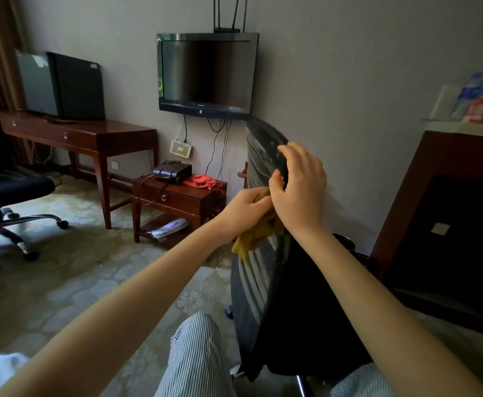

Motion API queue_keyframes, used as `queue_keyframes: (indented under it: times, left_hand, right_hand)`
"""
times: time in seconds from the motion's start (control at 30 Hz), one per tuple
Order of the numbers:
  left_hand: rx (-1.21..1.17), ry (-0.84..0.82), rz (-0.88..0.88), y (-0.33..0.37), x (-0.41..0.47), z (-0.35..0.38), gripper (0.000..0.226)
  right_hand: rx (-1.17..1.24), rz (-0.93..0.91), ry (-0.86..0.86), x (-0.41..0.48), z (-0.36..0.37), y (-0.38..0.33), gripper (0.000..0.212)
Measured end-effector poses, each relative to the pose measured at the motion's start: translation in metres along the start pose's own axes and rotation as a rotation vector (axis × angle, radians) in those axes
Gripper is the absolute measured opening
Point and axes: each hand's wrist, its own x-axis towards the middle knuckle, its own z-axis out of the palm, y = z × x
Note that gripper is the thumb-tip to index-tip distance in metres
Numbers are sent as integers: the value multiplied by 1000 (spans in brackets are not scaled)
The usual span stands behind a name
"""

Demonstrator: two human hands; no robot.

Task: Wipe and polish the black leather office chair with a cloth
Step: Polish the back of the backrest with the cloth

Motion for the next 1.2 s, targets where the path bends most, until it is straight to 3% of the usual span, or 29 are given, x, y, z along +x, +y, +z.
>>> queue_keyframes:
  times: [0.1,0.23,0.33,0.37,0.43,0.53,0.6,0.73,0.9,1.03,1.2]
  left_hand:
    - [16,-141,-21,16,-8,1,16]
    - [-80,-116,-158,18,4,-25,26]
    - [-294,-17,-229,18,21,-45,55]
    - [-270,15,-220,18,26,-46,63]
    - [-38,132,-168,22,33,-39,62]
    - [230,315,55,21,48,-30,58]
    - [249,416,165,18,59,-28,61]
    - [151,606,170,11,81,-34,74]
    - [90,740,123,6,108,-39,48]
    - [-38,742,88,12,129,-10,40]
    - [-144,906,90,23,130,44,33]
  right_hand:
    - [-125,25,80,-7,-14,6,36]
    - [-180,23,126,-17,-36,27,39]
    - [-289,15,218,-22,-49,39,36]
    - [-324,26,245,-23,-51,41,35]
    - [-399,60,284,-29,-54,46,35]
    - [-436,102,331,-37,-64,55,37]
    - [-388,123,355,-41,-74,62,37]
    - [-113,272,358,-34,-97,81,33]
    - [-140,295,412,-28,-100,97,35]
    - [-140,307,446,-31,-100,104,33]
    - [-59,303,419,-30,-102,106,34]
